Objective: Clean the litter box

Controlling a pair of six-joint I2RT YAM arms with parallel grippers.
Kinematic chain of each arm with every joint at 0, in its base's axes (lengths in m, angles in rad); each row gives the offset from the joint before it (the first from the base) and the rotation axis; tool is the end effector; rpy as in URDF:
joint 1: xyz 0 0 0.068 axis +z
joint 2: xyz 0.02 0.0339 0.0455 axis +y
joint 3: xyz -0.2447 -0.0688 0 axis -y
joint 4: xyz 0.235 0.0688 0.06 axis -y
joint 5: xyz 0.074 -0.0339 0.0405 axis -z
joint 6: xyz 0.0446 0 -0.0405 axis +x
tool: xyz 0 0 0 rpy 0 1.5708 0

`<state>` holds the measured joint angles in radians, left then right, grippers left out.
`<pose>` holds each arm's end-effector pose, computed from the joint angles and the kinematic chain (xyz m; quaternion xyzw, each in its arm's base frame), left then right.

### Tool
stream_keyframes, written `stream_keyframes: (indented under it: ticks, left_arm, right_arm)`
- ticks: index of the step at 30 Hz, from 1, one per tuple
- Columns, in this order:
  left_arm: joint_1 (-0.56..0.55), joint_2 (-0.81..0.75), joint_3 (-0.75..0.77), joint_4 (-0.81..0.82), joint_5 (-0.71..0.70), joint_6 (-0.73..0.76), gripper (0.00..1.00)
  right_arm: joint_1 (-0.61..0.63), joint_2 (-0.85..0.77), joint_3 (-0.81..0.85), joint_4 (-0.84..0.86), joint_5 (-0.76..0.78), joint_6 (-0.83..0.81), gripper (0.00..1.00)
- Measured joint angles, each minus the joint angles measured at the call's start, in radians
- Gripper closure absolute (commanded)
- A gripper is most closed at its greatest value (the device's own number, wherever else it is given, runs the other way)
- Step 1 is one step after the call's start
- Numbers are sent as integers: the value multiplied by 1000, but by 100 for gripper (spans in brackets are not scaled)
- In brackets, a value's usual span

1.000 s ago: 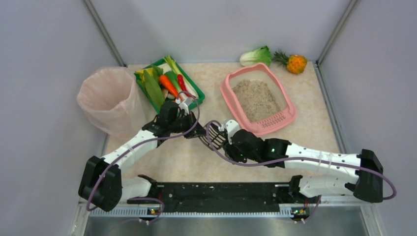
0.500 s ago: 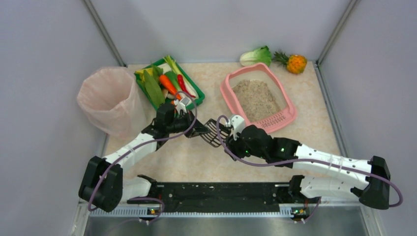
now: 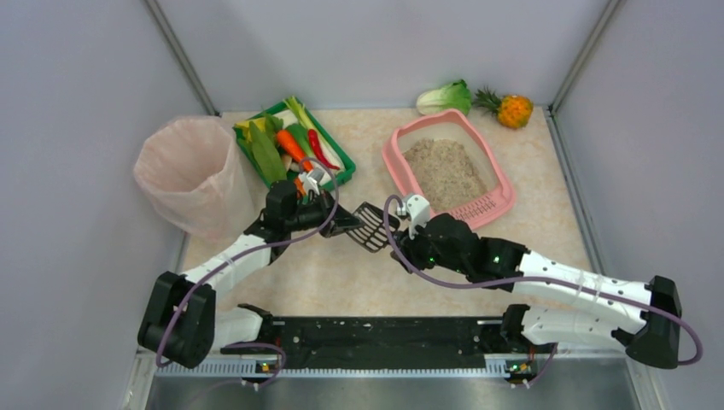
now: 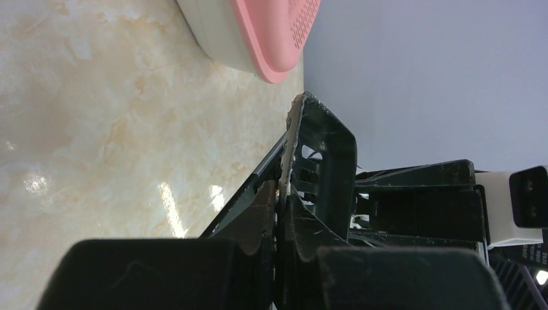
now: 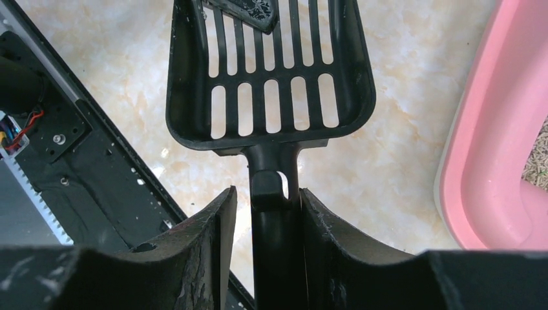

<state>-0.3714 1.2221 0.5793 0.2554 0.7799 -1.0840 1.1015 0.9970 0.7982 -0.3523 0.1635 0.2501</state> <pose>0.2293 -0.1230 0.2107 -0.0691 0.7934 -0.5787 0.1754 0.1105 0.2018 0.2696 -0.3229 0.8087 0.2487 0.4241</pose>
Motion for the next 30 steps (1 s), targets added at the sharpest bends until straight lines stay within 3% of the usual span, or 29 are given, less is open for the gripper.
stream_keyframes:
  ticks: [8,10,13,16,20,26,30]
  left_arm:
    - [28,5,-39,56,24,-48,100]
    - [31,7,-39,61,28,-52,100]
    - [35,14,-39,68,39,-55,99]
    - [37,19,-38,64,43,-51,76]
    - [39,19,15,-27,21,-15,51]
    - [81,-37,219,-351,-120,172,26]
    - [95,-71,429,-612,-310,322,22]
  right_arm:
    - [-5,-22,5,-1,0,-12,63]
    - [-5,-22,14,-6,0,-16,67]
    - [-5,-22,21,-13,2,-23,84]
    - [-5,-22,21,-17,-3,-26,100]
    - [-5,-21,29,-42,-5,-39,100]
    - [-18,16,97,-94,-7,-68,100]
    - [-61,44,145,-130,-10,-95,100]
